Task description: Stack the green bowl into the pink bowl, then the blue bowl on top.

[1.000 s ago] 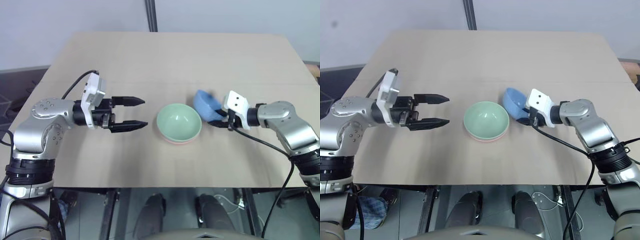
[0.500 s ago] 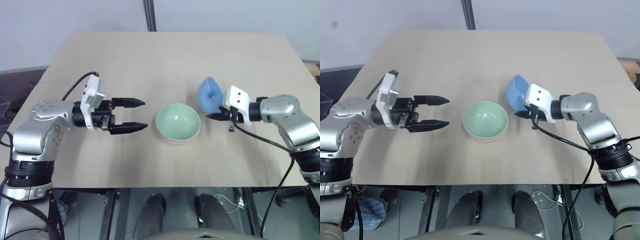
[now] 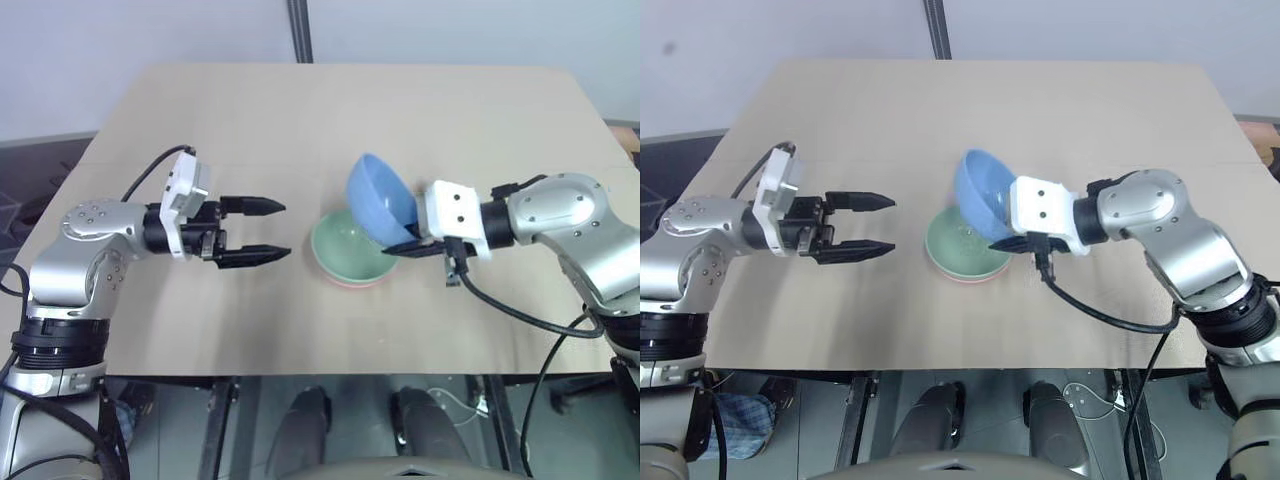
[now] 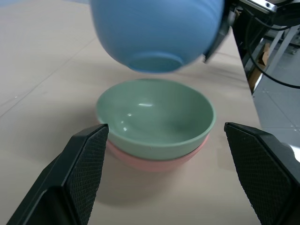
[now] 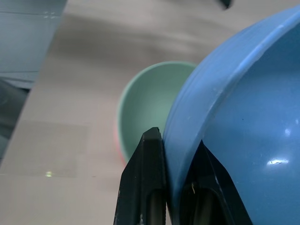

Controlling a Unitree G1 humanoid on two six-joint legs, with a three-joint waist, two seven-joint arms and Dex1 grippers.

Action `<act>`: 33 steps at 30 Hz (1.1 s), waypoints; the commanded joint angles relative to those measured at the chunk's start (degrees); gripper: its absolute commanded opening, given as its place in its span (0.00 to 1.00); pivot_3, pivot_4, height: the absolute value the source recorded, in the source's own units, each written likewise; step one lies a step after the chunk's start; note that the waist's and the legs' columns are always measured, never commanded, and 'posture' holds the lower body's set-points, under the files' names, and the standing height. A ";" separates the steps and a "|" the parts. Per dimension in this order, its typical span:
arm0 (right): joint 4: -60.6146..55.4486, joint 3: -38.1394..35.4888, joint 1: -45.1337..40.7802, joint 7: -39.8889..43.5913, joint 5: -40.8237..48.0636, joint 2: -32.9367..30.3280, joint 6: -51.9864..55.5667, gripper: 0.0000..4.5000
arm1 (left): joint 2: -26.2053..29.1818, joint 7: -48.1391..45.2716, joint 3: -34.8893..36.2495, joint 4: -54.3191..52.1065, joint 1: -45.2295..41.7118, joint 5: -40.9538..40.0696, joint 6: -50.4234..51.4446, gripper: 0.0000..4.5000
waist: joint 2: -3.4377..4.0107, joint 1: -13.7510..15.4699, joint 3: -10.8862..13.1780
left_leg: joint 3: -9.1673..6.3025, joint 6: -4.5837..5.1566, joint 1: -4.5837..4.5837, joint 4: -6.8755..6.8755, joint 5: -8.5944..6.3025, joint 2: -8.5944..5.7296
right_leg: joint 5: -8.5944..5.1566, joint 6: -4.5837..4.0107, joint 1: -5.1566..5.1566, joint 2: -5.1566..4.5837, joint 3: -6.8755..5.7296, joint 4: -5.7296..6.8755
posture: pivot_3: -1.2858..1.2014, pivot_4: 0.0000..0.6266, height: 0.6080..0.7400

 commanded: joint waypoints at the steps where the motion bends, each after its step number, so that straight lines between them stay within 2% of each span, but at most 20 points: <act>1: -1.33 1.29 -0.89 -1.23 -1.97 0.68 -0.39 0.02 | 0.73 -0.89 0.59 0.47 -1.59 0.45 -1.51 0.93 | 0.00 0.00 0.00 | 0.00 0.00 -0.01 0.00 0.00 0.00 | 0.00 0.00 -0.02 0.00 0.00 0.00 | 0.52 0.24 1.00; 4: -2.79 2.60 -1.51 -1.89 -2.58 2.14 -0.63 0.02 | 0.65 -1.09 0.71 0.96 -1.68 0.71 -1.81 0.93 | 0.00 -0.02 0.00 | 0.00 0.00 -0.02 -0.01 0.00 0.00 | 0.00 0.00 -0.04 0.00 0.00 0.00 | 0.52 0.24 1.00; 6: -3.19 2.47 -1.57 -1.95 -2.71 2.82 -1.52 0.19 | 0.32 -0.85 0.79 1.03 -1.65 0.81 -2.01 0.93 | 0.00 -0.04 0.00 | 0.01 0.00 -0.05 -0.01 0.00 0.00 | 0.00 0.00 -0.08 0.00 0.00 0.00 | 0.52 0.24 1.00; 7: -3.22 2.38 -1.59 -1.91 -2.76 2.95 -1.58 0.30 | 0.21 -0.79 0.78 1.00 -1.63 0.84 -2.02 0.93 | 0.00 -0.02 0.00 | 0.00 0.00 -0.05 -0.01 0.00 0.00 | 0.00 0.00 -0.08 0.00 0.00 0.00 | 0.52 0.24 1.00; 8: -3.17 2.07 -1.56 -2.15 -2.66 3.19 -1.33 0.44 | 0.23 -0.81 0.84 0.82 -1.44 0.77 -1.98 0.93 | 0.00 -0.02 0.00 | 0.00 0.00 -0.06 -0.01 0.00 0.00 | 0.00 0.00 -0.08 0.00 0.00 0.00 | 0.52 0.24 1.00; 9: -3.03 1.57 -1.44 -2.67 -2.49 3.51 -0.85 0.51 | 0.23 -0.81 0.87 0.71 -1.34 0.73 -1.93 0.93 | 0.00 -0.02 0.00 | 0.00 0.00 -0.06 -0.01 0.00 0.00 | 0.00 0.00 -0.08 0.00 0.00 0.00 | 0.52 0.24 1.00; 10: -3.06 1.26 -1.62 -2.98 -2.62 3.48 -0.52 0.54 | 0.30 -0.82 0.96 0.54 -1.19 0.64 -1.85 0.93 | 0.00 -0.02 0.00 | 0.00 0.00 -0.06 -0.01 0.00 0.00 | 0.00 0.00 -0.08 -0.01 0.00 0.00 | 0.52 0.24 1.00; 15: -3.63 -8.55 -1.33 -1.39 7.90 2.98 5.68 0.54 | 0.59 1.62 1.60 -0.25 -0.63 1.37 -1.43 0.93 | -0.01 0.05 0.00 | -0.01 0.00 -0.06 -0.01 0.00 0.00 | 0.00 0.00 -0.08 -0.01 0.00 0.01 | 0.52 0.24 1.00; 20: 0.63 -24.33 6.69 1.37 18.76 1.57 3.72 0.54 | 0.91 4.52 2.80 -3.64 2.64 1.67 -1.34 0.93 | -0.03 0.17 0.00 | 0.00 0.01 -0.06 -0.04 0.00 -0.02 | 0.00 0.00 -0.04 -0.05 -0.01 -0.06 | 0.52 0.24 1.00; 26: 10.96 -31.02 15.35 1.64 17.05 -1.97 -2.57 0.54 | -1.28 12.86 5.46 -7.98 6.52 2.21 -1.48 0.93 | -0.03 0.06 0.01 | 0.03 0.01 -0.02 -0.05 -0.01 -0.02 | 0.00 0.00 -0.03 -0.06 0.01 -0.01 | 0.52 0.24 1.00; 33: 16.60 -33.89 19.53 1.25 17.13 -2.35 -7.35 0.54 | -2.31 17.18 8.12 -12.54 12.11 0.72 -0.54 0.93 | -0.01 0.02 0.02 | 0.15 0.01 0.06 -0.09 -0.01 0.03 | 0.00 0.00 -0.03 -0.03 0.12 0.02 | 0.52 0.24 1.00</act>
